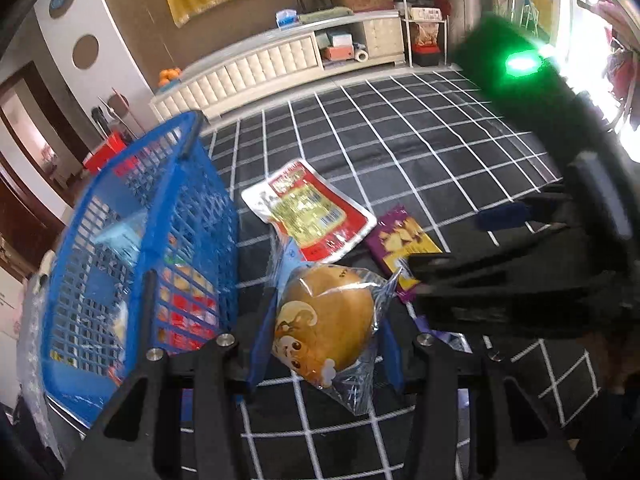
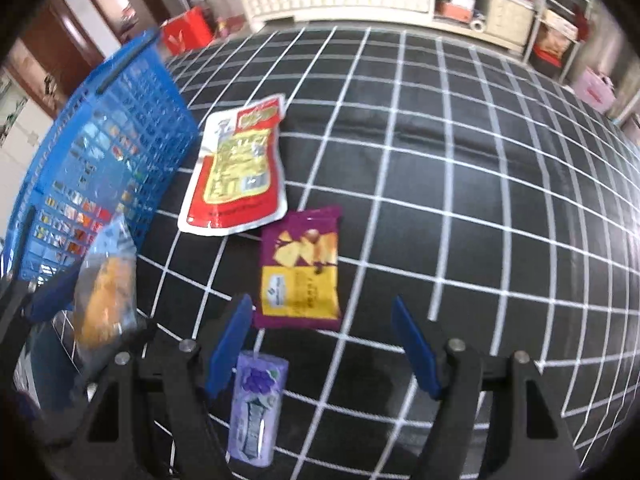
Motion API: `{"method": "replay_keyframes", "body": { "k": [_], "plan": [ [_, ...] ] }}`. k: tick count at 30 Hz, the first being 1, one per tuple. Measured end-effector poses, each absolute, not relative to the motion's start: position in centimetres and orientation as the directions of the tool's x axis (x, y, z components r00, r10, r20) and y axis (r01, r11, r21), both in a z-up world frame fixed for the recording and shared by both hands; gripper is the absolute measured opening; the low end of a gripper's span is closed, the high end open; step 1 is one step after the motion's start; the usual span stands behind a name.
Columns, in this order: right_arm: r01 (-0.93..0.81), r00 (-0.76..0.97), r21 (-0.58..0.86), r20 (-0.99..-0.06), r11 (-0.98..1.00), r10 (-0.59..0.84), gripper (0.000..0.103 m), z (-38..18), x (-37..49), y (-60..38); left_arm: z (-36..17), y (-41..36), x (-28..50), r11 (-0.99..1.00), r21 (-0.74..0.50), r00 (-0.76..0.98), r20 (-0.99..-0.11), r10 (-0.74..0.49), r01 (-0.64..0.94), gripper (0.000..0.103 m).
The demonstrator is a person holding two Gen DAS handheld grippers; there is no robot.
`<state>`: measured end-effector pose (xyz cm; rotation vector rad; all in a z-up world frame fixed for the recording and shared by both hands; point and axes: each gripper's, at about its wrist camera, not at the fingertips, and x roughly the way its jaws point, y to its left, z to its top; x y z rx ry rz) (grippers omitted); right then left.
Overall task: Organize snacks
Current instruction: 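Grasp the wrapped round bun with the left tool while the right tool grasps the purple chip bag, then carry the bun and purple chip bag over the basket and lower them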
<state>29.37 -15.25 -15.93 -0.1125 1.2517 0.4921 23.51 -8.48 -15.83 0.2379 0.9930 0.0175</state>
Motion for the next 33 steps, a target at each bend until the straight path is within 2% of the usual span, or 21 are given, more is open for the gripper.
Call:
{"method": "replay_keyframes", "body": {
  "k": [5,11,12,13,14,23,33],
  "plan": [
    [-0.453,0.191,0.165,-0.942,0.876,0.276,0.077,-17.7,30.0,-13.5,-16.3,-8.5,23.8,0.967,0.251,0.549,-0.814,0.191,0.035,0.044],
    [-0.481,0.254,0.093,-0.937,0.872,0.240,0.078,-18.0,30.1,-12.1,-16.6,-8.1,24.5,0.964,0.266,0.538,-0.815,0.217,0.015,0.044],
    [-0.489,0.275,0.076,-0.932,0.869,0.236,0.070,-18.0,29.8,-12.1,-16.9,-8.1,24.5,0.964,0.263,0.531,-0.820,0.211,0.023,0.044],
    [-0.498,0.305,0.040,-0.927,0.866,0.218,0.052,-18.0,29.4,-12.2,-17.0,-8.2,24.3,0.965,0.262,0.526,-0.825,0.208,0.030,0.044],
    [-0.502,0.323,0.020,-0.923,0.864,0.209,0.051,-17.9,29.2,-12.4,-17.2,-8.2,24.4,0.965,0.259,0.524,-0.827,0.204,0.032,0.044],
    [-0.391,0.318,0.161,-0.900,0.906,0.297,0.051,-17.0,28.0,-17.5,-17.2,-8.3,23.5,0.971,0.235,0.528,-0.830,0.180,0.039,0.044],
    [-0.346,0.407,0.183,-0.855,0.920,0.323,0.051,-11.2,25.1,-18.7,-13.6,-7.9,21.8,0.974,0.223,0.582,-0.797,0.161,0.036,0.044]
  ]
}}
